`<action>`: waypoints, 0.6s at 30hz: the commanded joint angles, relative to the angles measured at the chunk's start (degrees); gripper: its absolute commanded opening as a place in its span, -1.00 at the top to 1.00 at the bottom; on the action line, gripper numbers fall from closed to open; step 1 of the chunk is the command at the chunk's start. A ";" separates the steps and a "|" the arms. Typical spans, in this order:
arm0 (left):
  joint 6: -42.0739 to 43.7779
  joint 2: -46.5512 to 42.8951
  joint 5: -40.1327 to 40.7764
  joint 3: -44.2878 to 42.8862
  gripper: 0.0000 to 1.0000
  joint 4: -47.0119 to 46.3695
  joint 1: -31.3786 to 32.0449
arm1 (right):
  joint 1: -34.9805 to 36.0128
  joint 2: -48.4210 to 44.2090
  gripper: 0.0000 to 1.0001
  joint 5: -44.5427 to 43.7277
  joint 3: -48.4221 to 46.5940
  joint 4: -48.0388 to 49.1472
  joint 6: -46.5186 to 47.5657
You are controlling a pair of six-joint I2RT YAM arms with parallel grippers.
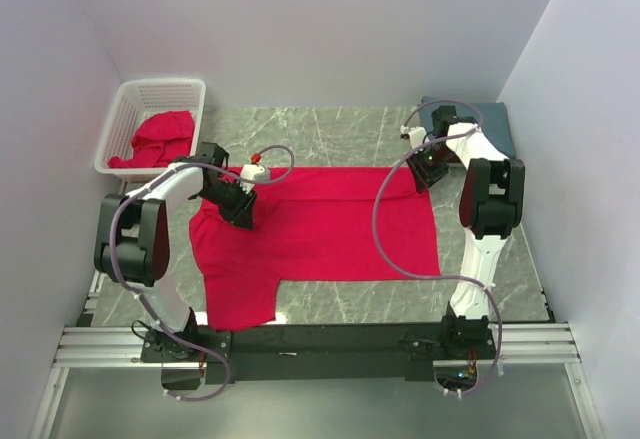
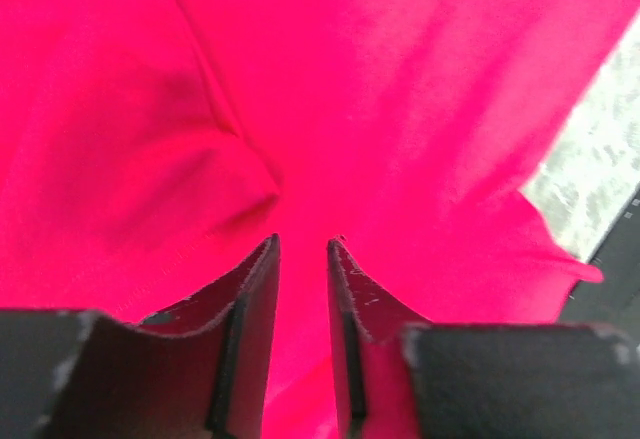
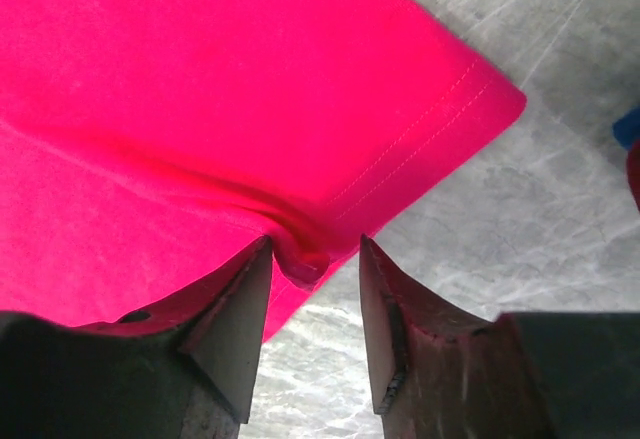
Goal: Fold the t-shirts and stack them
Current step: Fold the tshirt
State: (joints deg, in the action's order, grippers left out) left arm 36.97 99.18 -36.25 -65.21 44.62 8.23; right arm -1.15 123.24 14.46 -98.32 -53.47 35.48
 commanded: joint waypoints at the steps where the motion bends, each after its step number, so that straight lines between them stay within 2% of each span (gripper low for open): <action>1: 1.35 -4.60 -3.04 -0.53 0.39 3.72 0.03 | -0.08 -3.62 0.00 1.70 -2.92 -2.24 0.55; 3: -0.74 -6.09 -1.21 0.34 0.39 1.54 -0.05 | 0.00 -3.27 -0.01 2.76 -4.59 -3.21 -0.23; 6: -3.74 -7.94 3.80 2.36 0.24 -2.68 -0.14 | 0.44 -2.83 0.07 4.26 -5.83 -3.92 -2.43; 7: -4.10 -8.12 4.43 2.63 0.12 -4.35 -0.14 | 0.88 -2.31 0.19 4.44 -6.09 -4.18 -2.87; 9: -6.28 -7.77 6.01 2.89 0.05 -6.29 0.12 | 0.88 -1.87 0.27 4.88 -6.18 -4.45 -4.01; 14: -8.32 -5.76 9.79 2.63 -0.15 -11.04 2.14 | 0.88 -0.46 0.28 6.46 -5.56 -3.92 -6.74; 18: -8.76 -3.12 10.24 0.79 -0.16 -11.84 3.28 | 0.88 0.24 0.27 6.73 -4.42 -3.57 -7.71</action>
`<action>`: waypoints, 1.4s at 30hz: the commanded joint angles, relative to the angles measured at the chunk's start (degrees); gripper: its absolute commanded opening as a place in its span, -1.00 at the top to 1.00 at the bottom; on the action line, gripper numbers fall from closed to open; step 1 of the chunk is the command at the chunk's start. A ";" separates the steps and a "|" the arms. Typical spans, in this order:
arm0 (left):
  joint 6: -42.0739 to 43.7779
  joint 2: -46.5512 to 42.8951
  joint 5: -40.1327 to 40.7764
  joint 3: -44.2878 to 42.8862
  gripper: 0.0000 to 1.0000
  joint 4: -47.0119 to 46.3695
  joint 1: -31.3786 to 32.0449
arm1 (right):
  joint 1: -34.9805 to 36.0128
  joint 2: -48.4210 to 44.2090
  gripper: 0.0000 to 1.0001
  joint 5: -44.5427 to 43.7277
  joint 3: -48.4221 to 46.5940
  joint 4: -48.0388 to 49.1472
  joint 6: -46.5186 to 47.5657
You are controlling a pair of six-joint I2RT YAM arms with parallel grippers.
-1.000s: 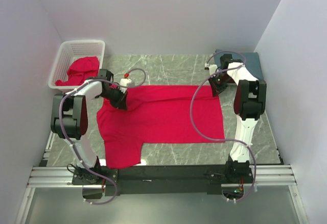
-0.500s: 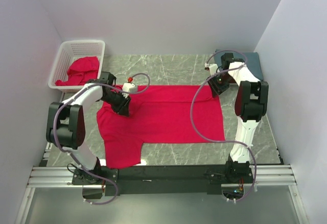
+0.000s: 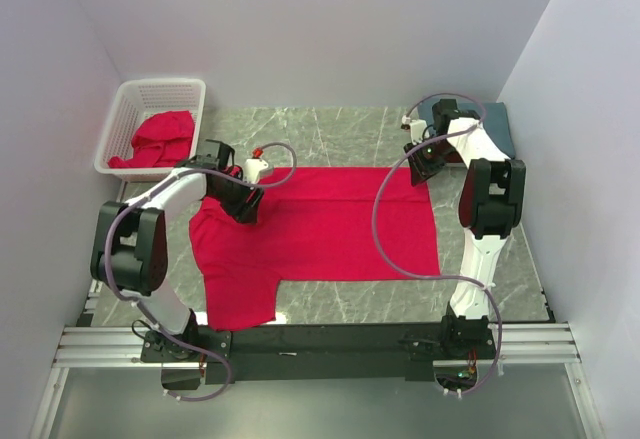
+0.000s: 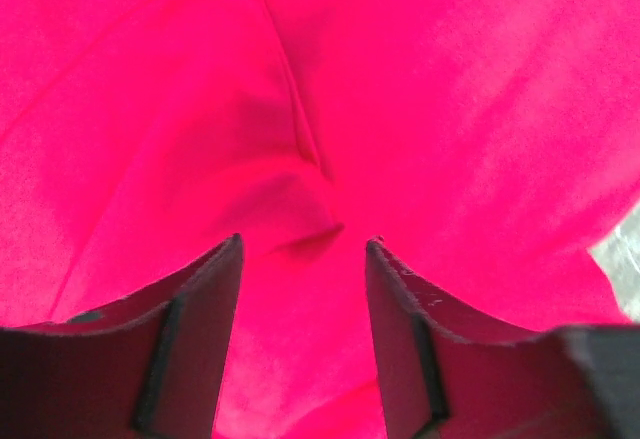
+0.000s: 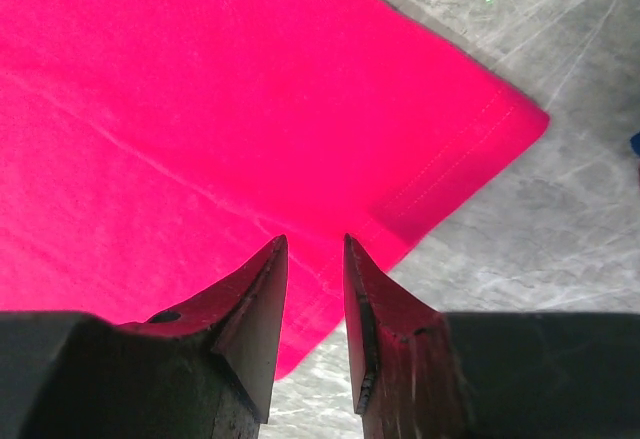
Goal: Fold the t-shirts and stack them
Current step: Fold the tshirt
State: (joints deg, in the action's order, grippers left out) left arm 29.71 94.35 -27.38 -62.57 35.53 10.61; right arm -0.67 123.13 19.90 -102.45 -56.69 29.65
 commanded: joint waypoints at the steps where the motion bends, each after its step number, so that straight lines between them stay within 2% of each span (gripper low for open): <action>1: -1.50 2.15 1.19 -2.12 -0.11 -2.75 1.42 | 0.32 0.62 0.27 1.11 0.23 -0.18 -1.79; 6: -2.56 4.35 2.06 -1.43 0.10 -3.79 3.80 | 0.32 0.88 0.28 0.14 1.55 0.87 -1.88; 8: -2.73 5.14 3.11 -1.16 0.27 -3.89 4.85 | 0.40 0.71 0.28 0.05 1.64 0.87 -1.79; 9: -2.82 5.41 3.55 -1.24 0.38 -3.63 4.94 | 0.40 0.71 0.28 0.14 1.64 0.88 -1.79; 10: -2.91 5.67 3.64 -1.33 0.61 -2.93 5.29 | 0.40 0.71 0.28 0.05 1.47 0.88 -1.79; 13: -3.78 5.24 3.56 -1.68 0.99 -1.87 6.08 | 0.40 1.06 0.28 -0.04 0.86 0.53 -1.79; 19: -5.89 3.83 1.37 -2.74 0.99 0.24 8.81 | 0.40 1.67 0.28 0.31 0.50 0.52 -1.96; 30: -11.43 7.34 -6.02 -6.87 0.99 2.26 8.99 | 0.40 1.23 0.29 -0.13 1.20 0.61 -1.61; 33: -11.70 8.40 -7.07 -6.96 0.80 2.70 9.08 | 0.40 1.50 0.29 -0.04 1.03 0.26 -1.70; 34: -11.61 8.49 -7.25 -6.96 0.62 3.14 9.08 | 0.40 1.58 0.29 0.05 0.94 0.09 -1.70; 37: -10.82 7.35 -9.45 -6.61 0.47 3.58 8.90 | 0.40 1.76 0.29 0.23 0.68 0.00 -1.70; 42: -8.28 6.29 -15.59 -6.78 0.33 7.09 7.94 | 0.40 1.85 0.29 1.01 -0.11 -0.53 -2.05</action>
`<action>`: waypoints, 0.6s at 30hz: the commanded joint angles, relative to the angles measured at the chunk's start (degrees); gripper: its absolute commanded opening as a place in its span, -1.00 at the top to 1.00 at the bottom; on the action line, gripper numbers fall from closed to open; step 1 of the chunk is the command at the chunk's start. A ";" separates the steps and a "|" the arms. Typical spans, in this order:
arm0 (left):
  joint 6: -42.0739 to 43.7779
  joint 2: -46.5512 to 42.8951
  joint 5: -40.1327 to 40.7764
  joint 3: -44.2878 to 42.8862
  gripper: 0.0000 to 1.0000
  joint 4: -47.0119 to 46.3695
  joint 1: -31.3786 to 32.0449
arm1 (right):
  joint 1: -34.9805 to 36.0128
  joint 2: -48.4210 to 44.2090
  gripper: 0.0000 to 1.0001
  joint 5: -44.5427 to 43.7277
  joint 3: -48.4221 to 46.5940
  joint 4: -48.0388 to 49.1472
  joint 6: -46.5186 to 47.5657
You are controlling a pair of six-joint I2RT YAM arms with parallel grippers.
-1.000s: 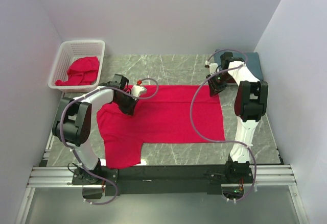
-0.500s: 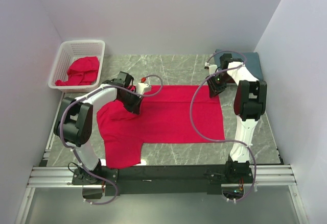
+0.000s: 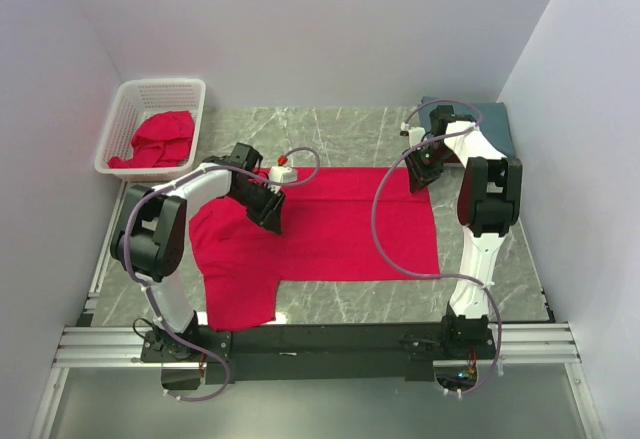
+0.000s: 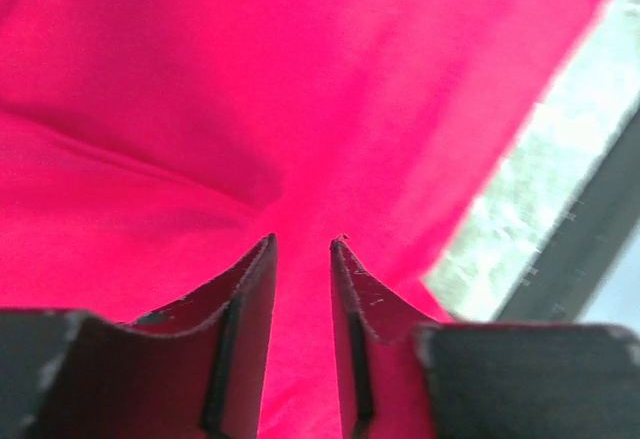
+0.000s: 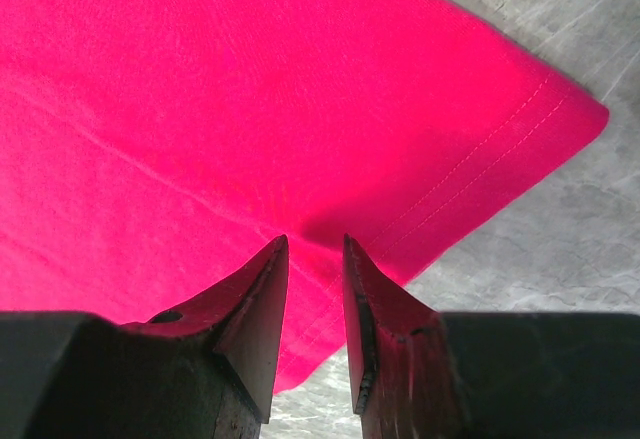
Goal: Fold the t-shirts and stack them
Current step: Fold the tshirt
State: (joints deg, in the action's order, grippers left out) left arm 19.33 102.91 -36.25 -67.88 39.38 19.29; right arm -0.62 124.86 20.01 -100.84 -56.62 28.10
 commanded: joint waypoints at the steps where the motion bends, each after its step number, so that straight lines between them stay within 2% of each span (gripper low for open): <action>1: 1.94 -2.71 -8.47 -1.38 0.30 3.16 -2.05 | 0.36 -0.05 0.29 1.08 -1.47 -0.77 -0.67; 3: 0.10 -4.91 -7.88 -0.68 0.24 0.89 -3.90 | 1.75 -0.66 0.28 1.43 -0.59 -0.60 -0.85; 4: -0.43 -5.70 -5.09 -0.68 0.19 0.36 -5.47 | 1.85 -0.93 0.28 1.44 -0.15 -0.34 -1.11; 10: 0.97 -4.21 1.70 -3.22 0.21 0.09 -14.17 | 3.34 -2.25 0.29 -0.41 3.10 2.38 -3.04; 12: 1.14 -2.11 6.07 -4.80 0.22 -0.09 -15.07 | 3.87 -2.08 0.30 -1.64 3.45 3.09 -4.62; 18: -0.34 2.81 12.59 -4.81 0.28 -3.77 -16.48 | 4.93 1.70 0.34 -7.95 0.38 3.18 -7.70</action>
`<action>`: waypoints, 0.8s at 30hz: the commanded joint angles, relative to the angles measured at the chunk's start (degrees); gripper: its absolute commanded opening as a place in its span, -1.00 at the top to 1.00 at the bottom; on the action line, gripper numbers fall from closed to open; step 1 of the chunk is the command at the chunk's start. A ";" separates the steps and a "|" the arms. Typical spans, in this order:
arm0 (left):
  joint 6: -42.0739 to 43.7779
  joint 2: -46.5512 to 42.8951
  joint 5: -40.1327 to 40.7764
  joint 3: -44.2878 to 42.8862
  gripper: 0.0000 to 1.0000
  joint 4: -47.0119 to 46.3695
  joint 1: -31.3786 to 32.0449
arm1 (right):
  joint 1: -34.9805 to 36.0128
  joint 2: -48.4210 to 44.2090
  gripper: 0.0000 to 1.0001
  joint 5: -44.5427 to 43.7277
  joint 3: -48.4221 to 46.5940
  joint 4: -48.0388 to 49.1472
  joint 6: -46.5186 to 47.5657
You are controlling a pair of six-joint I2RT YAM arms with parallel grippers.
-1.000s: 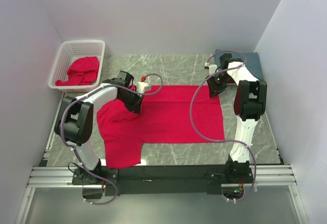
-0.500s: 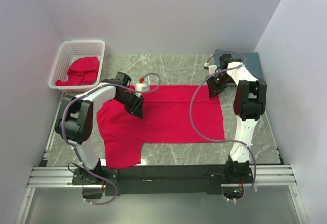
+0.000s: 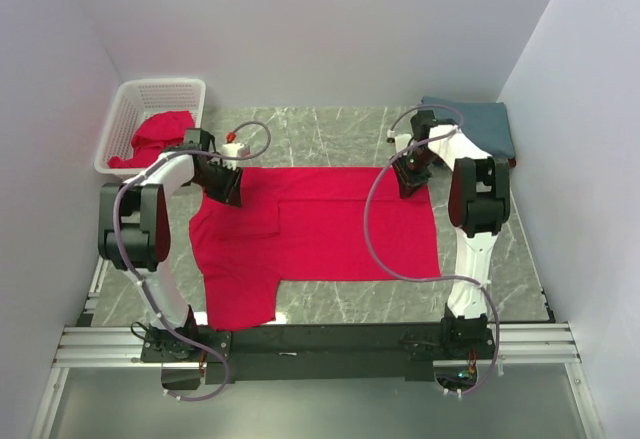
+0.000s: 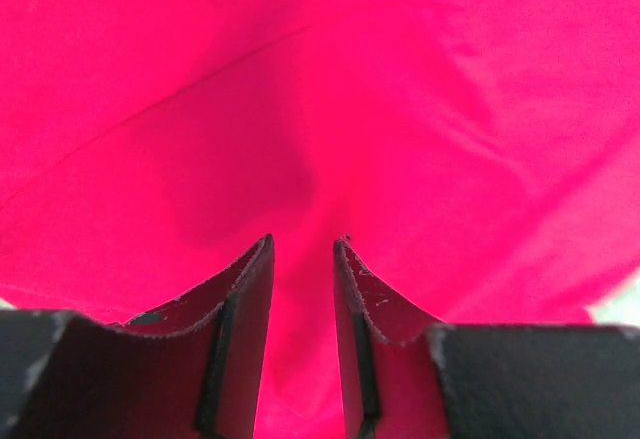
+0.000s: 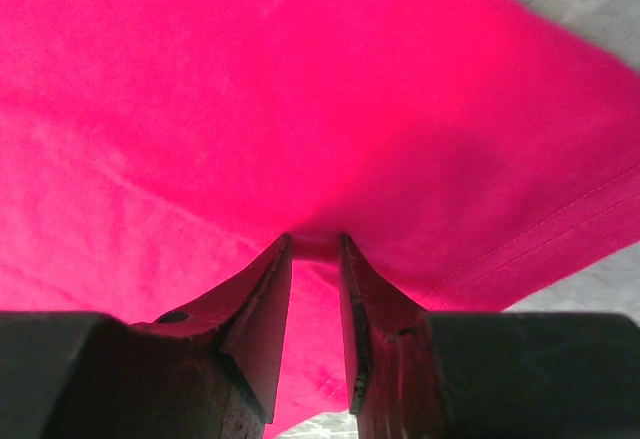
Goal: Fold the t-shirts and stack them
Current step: Fold the tshirt
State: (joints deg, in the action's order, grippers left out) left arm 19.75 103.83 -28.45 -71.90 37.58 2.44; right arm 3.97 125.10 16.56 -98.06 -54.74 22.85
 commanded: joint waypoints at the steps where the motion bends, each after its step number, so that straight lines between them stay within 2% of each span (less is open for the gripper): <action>1: -1.37 2.42 5.33 -0.53 0.29 -2.94 0.29 | 0.34 2.42 0.35 -5.47 -3.01 1.74 -2.81; 5: -3.92 4.36 7.79 0.01 0.30 -6.46 0.20 | 0.43 5.15 0.38 -9.52 -5.91 2.10 -3.69; 9: -6.65 7.87 9.73 -2.19 0.28 -7.78 -0.15 | 0.43 9.18 0.41 -12.59 -12.92 1.30 -4.74; 14: -5.69 14.11 7.36 -11.67 0.24 -4.54 -1.20 | 0.51 12.53 0.41 -12.16 -20.58 -0.19 -5.80; 16: -4.03 14.38 6.30 -15.44 0.13 -1.73 -1.56 | 0.43 12.89 0.40 -10.51 -23.40 -1.42 -5.28; 19: -0.17 10.10 1.65 -17.31 -0.07 2.30 -1.56 | 0.43 8.25 0.20 -6.73 -21.83 -2.03 -3.26; 20: 1.16 8.25 -0.10 -16.96 -0.18 3.36 -1.65 | 0.43 6.23 0.06 -3.49 -20.52 -2.12 -2.47; 21: 2.39 6.23 -3.16 -16.35 -0.42 4.16 -1.73 | 0.43 1.60 0.01 -2.24 -17.37 -2.21 -1.85; 23: 7.39 -0.54 -5.73 -13.38 -0.60 7.58 -2.00 | 0.51 -6.22 -0.15 0.74 -11.49 -2.65 1.31; 24: 9.50 -2.82 -8.27 -11.96 -0.79 9.16 -2.26 | 0.52 -8.97 -0.22 0.93 -9.10 -2.56 2.28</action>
State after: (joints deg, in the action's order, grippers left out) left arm 21.28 112.12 -28.18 -85.52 40.21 0.58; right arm 4.47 130.30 12.14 -111.46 -55.68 20.86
